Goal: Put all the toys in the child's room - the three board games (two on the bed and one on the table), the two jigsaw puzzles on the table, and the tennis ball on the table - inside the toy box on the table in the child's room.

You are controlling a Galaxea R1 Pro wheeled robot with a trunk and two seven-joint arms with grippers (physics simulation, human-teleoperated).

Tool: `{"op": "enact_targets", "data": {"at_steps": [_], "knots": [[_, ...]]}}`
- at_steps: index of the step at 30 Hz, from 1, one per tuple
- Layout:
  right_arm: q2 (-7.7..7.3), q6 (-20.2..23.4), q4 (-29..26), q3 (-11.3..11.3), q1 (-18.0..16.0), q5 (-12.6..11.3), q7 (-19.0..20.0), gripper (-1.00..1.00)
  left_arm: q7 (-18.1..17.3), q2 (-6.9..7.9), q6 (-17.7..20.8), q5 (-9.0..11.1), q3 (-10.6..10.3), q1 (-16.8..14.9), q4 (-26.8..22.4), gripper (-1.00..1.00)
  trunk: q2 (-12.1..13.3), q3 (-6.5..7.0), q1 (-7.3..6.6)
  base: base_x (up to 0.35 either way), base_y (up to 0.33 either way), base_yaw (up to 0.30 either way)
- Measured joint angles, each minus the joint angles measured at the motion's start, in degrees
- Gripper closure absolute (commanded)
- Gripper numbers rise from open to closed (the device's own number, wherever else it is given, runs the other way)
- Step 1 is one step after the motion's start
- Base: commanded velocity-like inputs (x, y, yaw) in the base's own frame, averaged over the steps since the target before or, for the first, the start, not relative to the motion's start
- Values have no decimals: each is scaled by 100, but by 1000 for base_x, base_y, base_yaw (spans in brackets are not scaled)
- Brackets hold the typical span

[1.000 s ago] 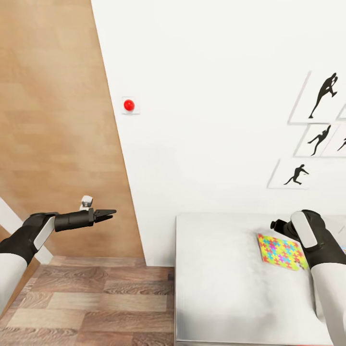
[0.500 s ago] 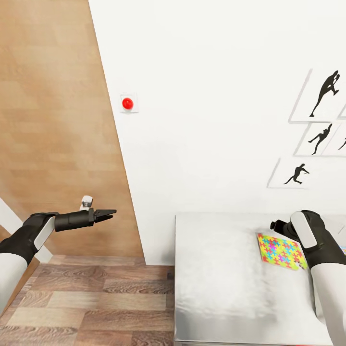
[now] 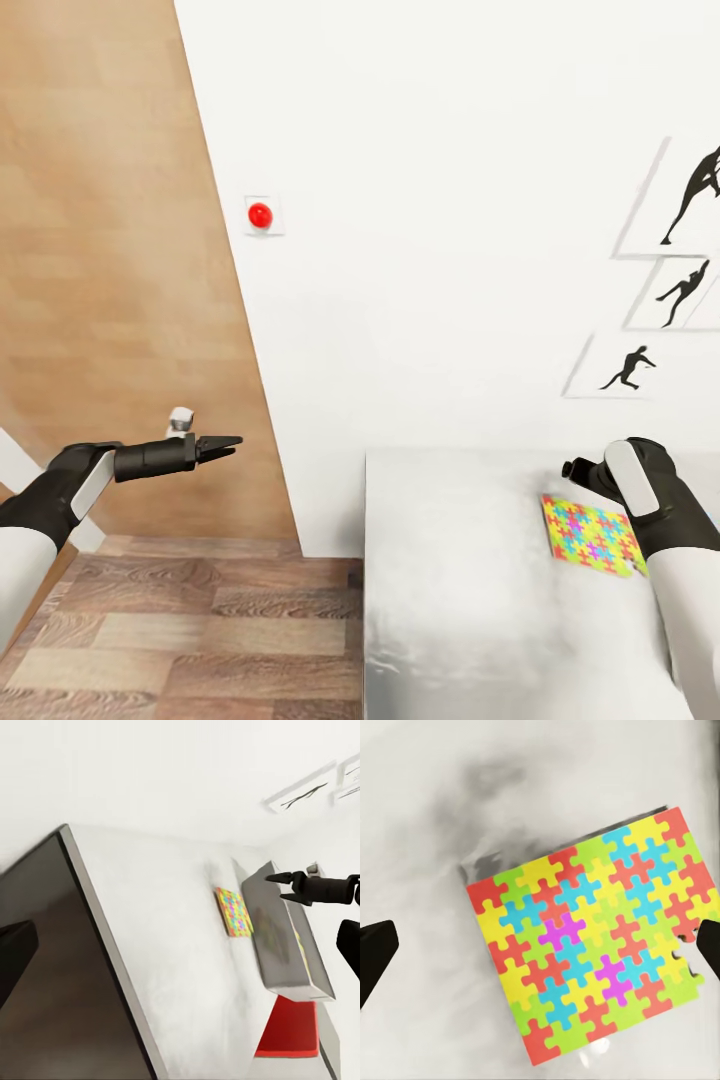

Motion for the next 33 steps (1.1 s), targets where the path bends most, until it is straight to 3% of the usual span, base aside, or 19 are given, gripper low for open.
{"op": "enact_targets", "data": {"at_steps": [20, 33], "knots": [[10, -3, 8, 0, 0, -1, 0, -100, 0, 10, -4, 0, 7, -1, 0, -100, 0, -165, 2, 14, -4, -49], [48, -8, 5, 5, 0, 6, 0, -100, 0, 17, -1, 0, 7, 0, 0, -100, 0, -180, 2, 0, -92, -6]]}}
